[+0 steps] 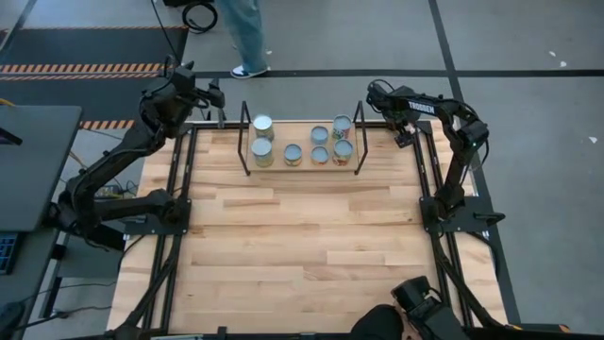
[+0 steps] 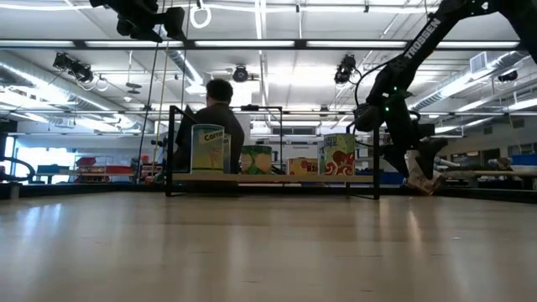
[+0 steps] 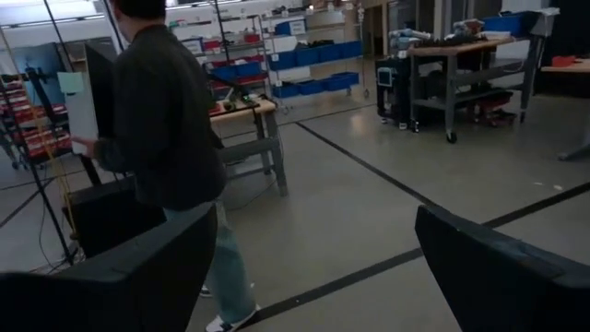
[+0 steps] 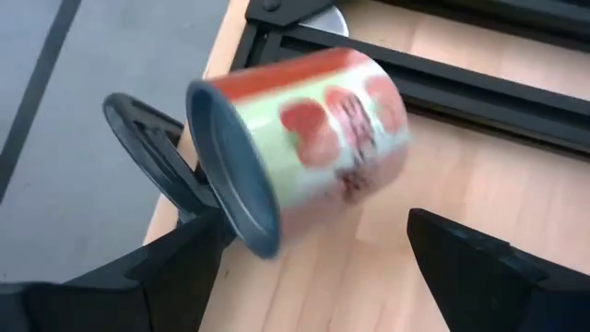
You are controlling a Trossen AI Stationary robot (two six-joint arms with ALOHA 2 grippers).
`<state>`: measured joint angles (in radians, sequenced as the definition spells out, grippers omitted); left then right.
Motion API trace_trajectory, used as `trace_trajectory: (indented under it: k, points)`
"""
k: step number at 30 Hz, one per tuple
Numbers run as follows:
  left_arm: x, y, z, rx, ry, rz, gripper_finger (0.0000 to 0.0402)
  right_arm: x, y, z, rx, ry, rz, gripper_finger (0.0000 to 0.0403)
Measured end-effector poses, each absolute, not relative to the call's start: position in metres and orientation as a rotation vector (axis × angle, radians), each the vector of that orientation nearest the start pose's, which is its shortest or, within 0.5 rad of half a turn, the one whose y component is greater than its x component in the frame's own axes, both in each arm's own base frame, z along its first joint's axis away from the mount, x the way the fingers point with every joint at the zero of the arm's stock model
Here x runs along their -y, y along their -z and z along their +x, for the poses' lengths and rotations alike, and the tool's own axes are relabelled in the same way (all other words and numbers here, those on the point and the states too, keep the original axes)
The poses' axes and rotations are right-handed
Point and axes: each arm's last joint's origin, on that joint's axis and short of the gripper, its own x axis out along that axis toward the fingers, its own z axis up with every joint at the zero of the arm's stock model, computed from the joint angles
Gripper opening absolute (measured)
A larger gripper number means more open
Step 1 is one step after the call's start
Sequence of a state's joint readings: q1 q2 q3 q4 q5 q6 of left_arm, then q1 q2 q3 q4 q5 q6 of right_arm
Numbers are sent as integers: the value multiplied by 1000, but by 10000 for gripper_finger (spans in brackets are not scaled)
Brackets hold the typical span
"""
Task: Pick and place cans onto a shelf
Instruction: Put the red can on the shelf
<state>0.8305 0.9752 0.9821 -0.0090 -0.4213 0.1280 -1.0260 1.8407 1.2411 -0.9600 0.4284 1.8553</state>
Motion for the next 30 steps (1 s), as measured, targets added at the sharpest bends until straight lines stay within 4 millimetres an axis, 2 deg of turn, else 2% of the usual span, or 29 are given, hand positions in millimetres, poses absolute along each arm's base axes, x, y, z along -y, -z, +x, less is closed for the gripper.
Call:
trace_trajectory:
  k: [11, 13, 18, 25, 30]
  points:
    - [-166, -384, 130, -75, -1241, 101, 376, 282, -185, 154, 126, -2892, -1887, 348]
    - [-166, -383, 130, -75, -1240, 101, 376, 283, -185, 153, 178, -2912, -1894, 348]
    - [-166, -383, 130, -76, -1240, 101, 376, 284, -183, 151, 439, -2979, -1890, 348]
    - [-166, -383, 130, -76, -1240, 101, 376, 275, -183, 148, 548, -2877, -1885, 348]
    - [-166, -383, 130, -79, -1240, 101, 376, 273, -189, 151, 512, -2873, -1925, 348]
